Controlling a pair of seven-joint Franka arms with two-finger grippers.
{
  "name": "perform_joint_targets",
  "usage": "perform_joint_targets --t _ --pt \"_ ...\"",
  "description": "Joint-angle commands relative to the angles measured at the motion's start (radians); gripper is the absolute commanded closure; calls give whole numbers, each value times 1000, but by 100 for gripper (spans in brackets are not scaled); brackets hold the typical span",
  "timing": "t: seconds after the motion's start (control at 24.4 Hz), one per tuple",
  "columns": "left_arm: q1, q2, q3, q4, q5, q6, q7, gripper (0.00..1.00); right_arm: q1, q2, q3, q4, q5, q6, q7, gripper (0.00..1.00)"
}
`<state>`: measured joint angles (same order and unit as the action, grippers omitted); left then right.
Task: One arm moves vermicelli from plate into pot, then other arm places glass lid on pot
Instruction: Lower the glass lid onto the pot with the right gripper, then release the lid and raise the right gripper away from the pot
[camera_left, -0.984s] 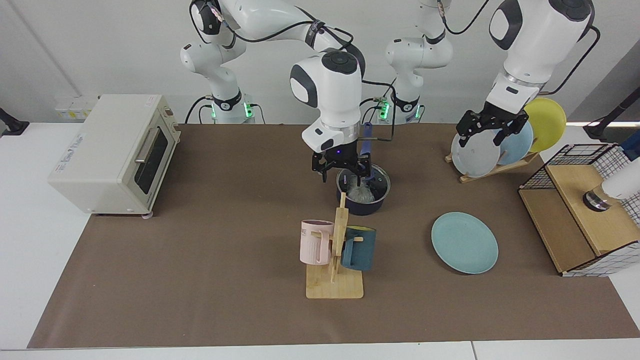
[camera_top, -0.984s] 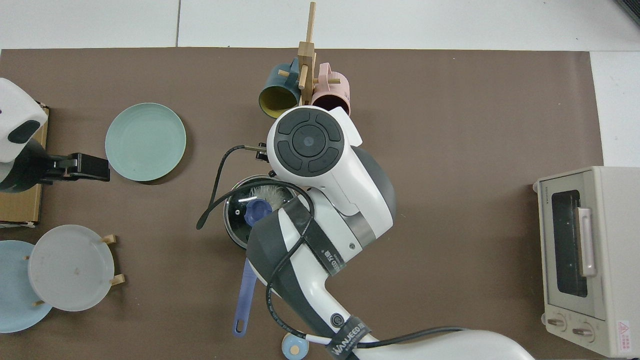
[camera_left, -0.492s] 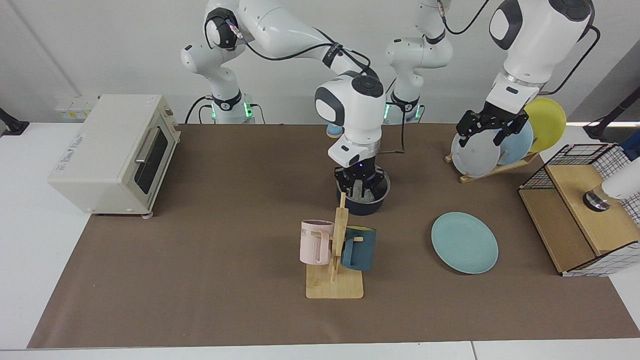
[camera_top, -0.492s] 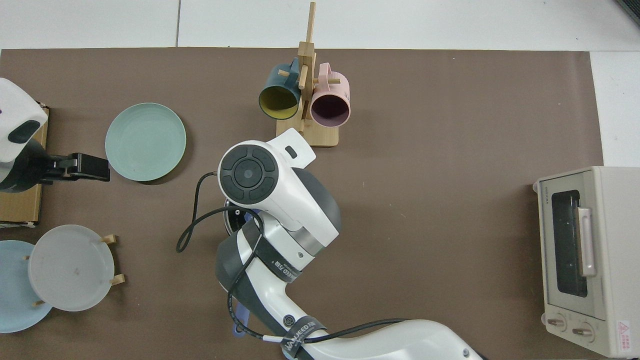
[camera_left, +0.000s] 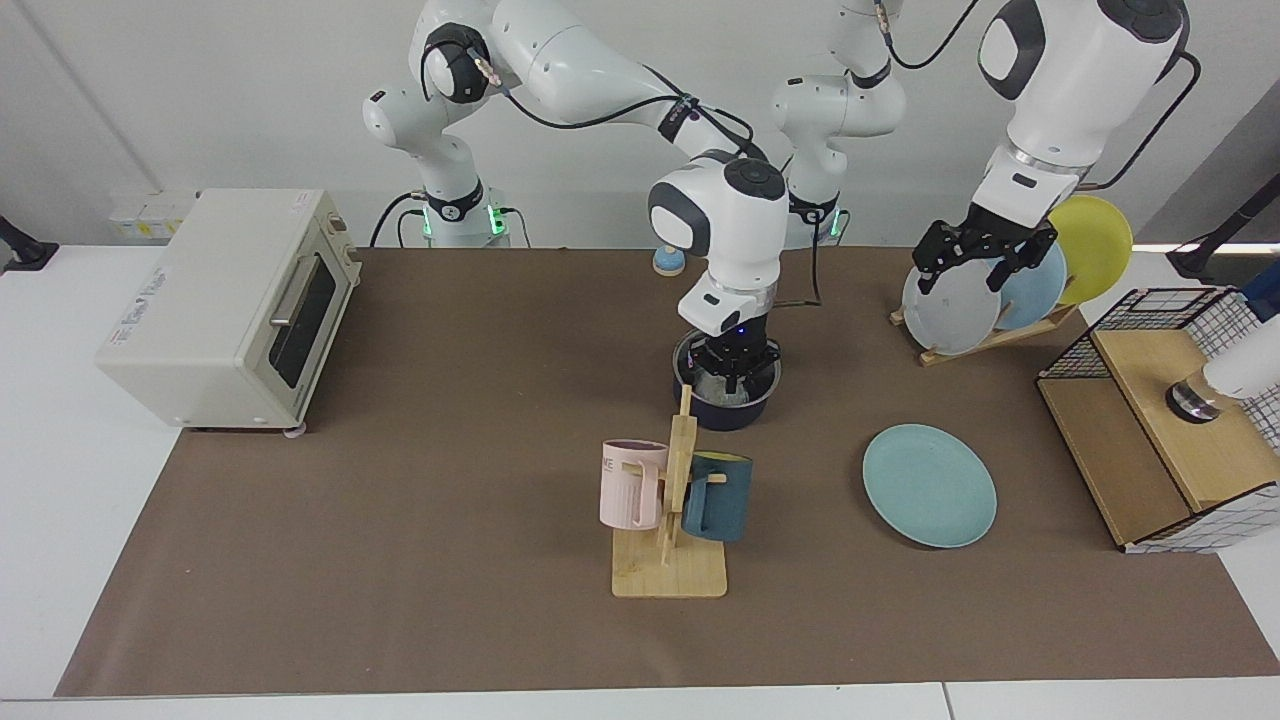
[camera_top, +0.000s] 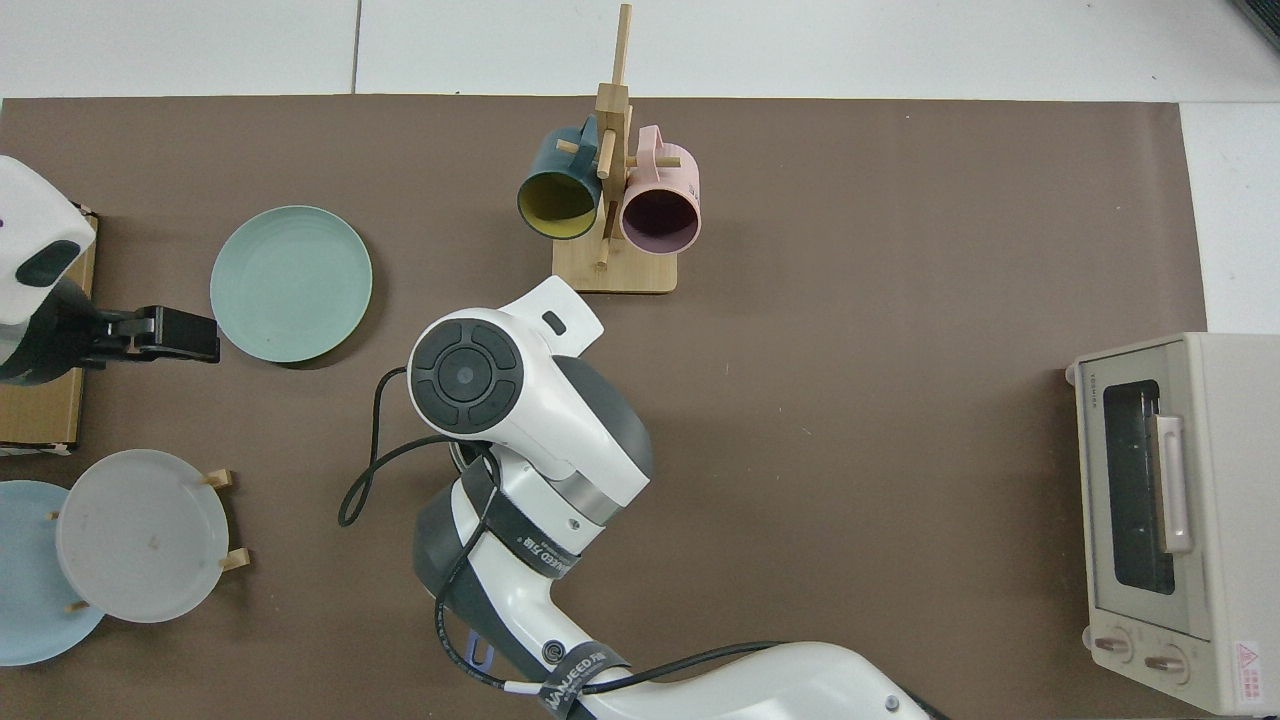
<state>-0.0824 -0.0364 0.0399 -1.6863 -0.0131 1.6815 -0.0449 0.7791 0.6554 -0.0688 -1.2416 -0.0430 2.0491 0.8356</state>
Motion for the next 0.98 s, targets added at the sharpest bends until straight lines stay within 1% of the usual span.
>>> perform_joint_targets --t 0.0,0.25,0.41,0.49,0.57,0.61,0.74,0.82,0.9,0.94 --pt "15 -3 -9 7 -7 -16 -7 0 8 13 6 -10 -18 46 -7 100" --pt "15 -3 -9 7 -7 -16 -7 0 8 12 4 -12 -20 39 -10 100" --pt "15 -3 -9 7 -7 -16 -7 0 6 9 3 -10 -38 23 -18 100" --pt "15 -3 -9 7 -7 -16 -9 0 2 0 3 -9 -35 5 -20 100" --pt "15 -3 -9 7 -7 -16 -7 0 -4 -11 0 -1 -38 -38 -20 100" --pt "15 -3 -9 7 -7 -16 -7 0 -6 -26 0 1 -38 -52 -20 100" --pt "15 -3 -9 7 -7 -16 -9 0 -12 -114 -2 -15 -38 -84 -6 99" --pt "15 -3 -9 7 -7 -16 -7 0 -11 -170 -5 -33 -38 -154 2 79" --pt "15 -3 -9 7 -7 -16 -7 0 -15 -229 -3 -45 -38 -211 10 57" --pt "15 -3 -9 7 -7 -16 -7 0 -18 -262 -3 -67 -38 -230 10 39"
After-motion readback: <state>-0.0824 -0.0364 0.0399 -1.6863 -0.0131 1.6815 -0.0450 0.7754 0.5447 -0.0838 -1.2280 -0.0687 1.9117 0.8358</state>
